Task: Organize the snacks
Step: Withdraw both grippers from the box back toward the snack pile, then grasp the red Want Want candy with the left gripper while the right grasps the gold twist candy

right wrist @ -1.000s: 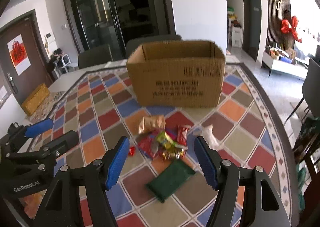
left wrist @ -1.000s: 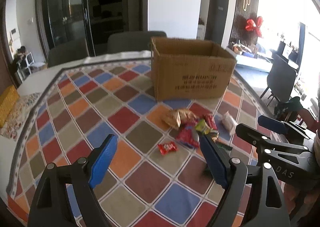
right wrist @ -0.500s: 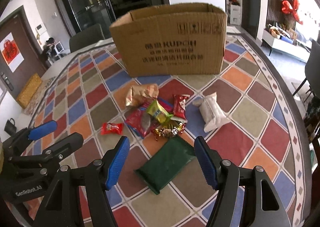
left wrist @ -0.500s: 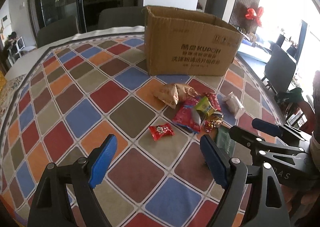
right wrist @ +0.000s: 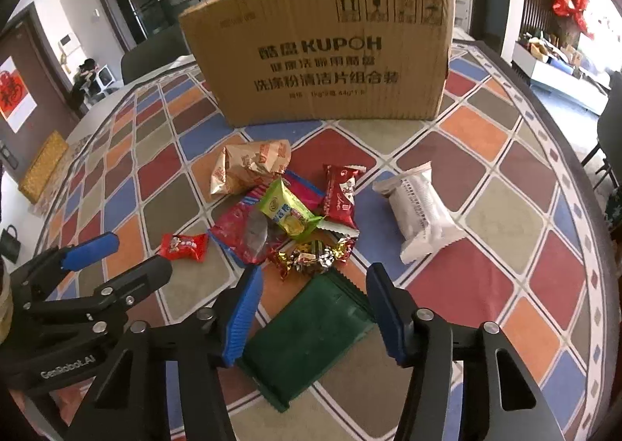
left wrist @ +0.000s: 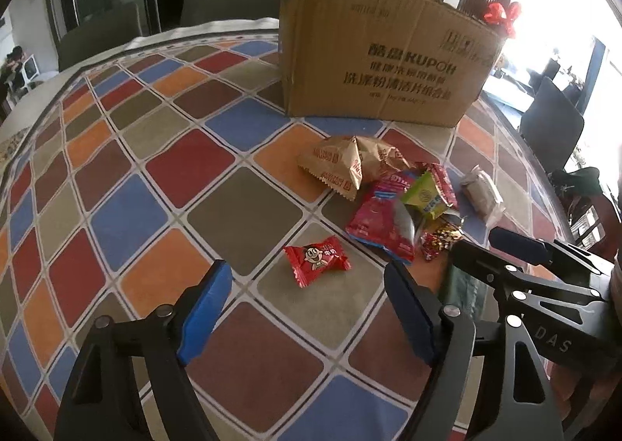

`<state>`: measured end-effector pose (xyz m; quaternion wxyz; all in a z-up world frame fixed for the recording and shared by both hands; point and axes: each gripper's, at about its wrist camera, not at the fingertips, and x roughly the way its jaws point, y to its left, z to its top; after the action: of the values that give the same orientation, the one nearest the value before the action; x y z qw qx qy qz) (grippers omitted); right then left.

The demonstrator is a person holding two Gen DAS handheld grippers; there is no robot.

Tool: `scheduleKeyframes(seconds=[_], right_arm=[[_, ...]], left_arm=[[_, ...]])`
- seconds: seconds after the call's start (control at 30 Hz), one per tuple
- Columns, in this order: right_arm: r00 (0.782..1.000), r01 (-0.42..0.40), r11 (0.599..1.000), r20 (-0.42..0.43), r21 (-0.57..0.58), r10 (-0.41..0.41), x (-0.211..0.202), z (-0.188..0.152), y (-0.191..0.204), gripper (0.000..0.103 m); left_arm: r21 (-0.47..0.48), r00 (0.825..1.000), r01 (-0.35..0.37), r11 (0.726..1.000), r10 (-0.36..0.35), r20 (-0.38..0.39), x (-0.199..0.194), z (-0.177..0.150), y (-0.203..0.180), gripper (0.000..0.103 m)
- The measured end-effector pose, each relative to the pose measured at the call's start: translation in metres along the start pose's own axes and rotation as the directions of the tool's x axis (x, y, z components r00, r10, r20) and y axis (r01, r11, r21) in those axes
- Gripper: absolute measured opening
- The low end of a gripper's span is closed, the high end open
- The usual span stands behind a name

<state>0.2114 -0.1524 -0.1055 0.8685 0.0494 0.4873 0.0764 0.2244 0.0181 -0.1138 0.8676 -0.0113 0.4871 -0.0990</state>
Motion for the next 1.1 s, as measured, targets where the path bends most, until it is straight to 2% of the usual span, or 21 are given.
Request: scheduleKeyframes(seconds=[0.37, 0.43, 0.57, 0.63, 0.77, 0.9, 0.93, 1.1], right_arm=[[0.999, 0.001, 1.0, -0.034, 0.01, 0.0, 0.021, 0.005, -0.001, 0.05], [0.999, -0.002, 1.0, -0.039, 0.012, 0.003, 0.024, 0.006, -0.001, 0.049], [0.999, -0.014, 1.0, -0.045, 0.014, 0.015, 0.028, 0.007, -0.001, 0.046], [0.999, -0.021, 1.0, -0.049, 0.017, 0.022, 0.03, 0.007, -0.001, 0.044], [0.998, -0.028, 0.999, -0.049, 0.023, 0.03, 0.033, 0.007, -0.002, 0.041], [0.998, -0.032, 0.999, -0.044, 0.026, 0.033, 0.033, 0.007, -0.003, 0.037], [0.999, -0.033, 0.999, -0.042, 0.024, 0.034, 0.034, 0.007, -0.003, 0.033], [0.999, -0.031, 0.999, -0.031, 0.016, 0.031, 0.033, 0.006, -0.003, 0.032]], left_arm=[[-0.009, 0.999, 0.0, 1.0, 0.0, -0.037, 0.025, 0.007, 0.003, 0.066], [-0.013, 0.999, 0.006, 1.0, -0.007, -0.043, 0.027, 0.007, 0.003, 0.06], [-0.008, 0.999, 0.012, 1.0, -0.012, -0.048, 0.03, 0.008, 0.002, 0.054], [-0.006, 0.998, 0.018, 1.0, -0.018, -0.054, 0.032, 0.008, 0.001, 0.047], [-0.007, 0.998, 0.021, 1.0, -0.022, -0.062, 0.035, 0.007, 0.0, 0.042], [-0.016, 0.998, 0.021, 1.0, -0.022, -0.06, 0.035, 0.008, 0.001, 0.032], [-0.019, 0.998, 0.023, 1.0, -0.024, -0.06, 0.035, 0.008, 0.001, 0.032], [-0.013, 0.998, 0.023, 1.0, -0.023, -0.055, 0.032, 0.008, 0.0, 0.029]])
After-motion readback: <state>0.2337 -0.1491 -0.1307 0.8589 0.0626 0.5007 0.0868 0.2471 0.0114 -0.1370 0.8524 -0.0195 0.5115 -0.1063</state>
